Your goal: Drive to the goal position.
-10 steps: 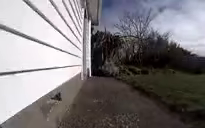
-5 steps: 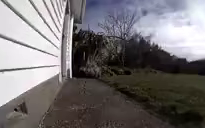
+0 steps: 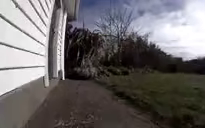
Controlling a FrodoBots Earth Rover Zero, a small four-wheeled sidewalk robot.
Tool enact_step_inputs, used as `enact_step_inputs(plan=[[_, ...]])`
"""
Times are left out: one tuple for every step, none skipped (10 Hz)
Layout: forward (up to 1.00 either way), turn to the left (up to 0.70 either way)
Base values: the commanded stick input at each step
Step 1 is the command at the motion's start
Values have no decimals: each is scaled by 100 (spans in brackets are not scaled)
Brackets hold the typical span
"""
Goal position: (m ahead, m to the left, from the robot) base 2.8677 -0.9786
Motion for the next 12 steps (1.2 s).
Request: enact_step_inputs(plan=[[70,14],[70,14],[70,14],[70,14],[70,14],[70,14],[70,14],[58,23],[12,61],[0,70],[0,70],[0,70]])
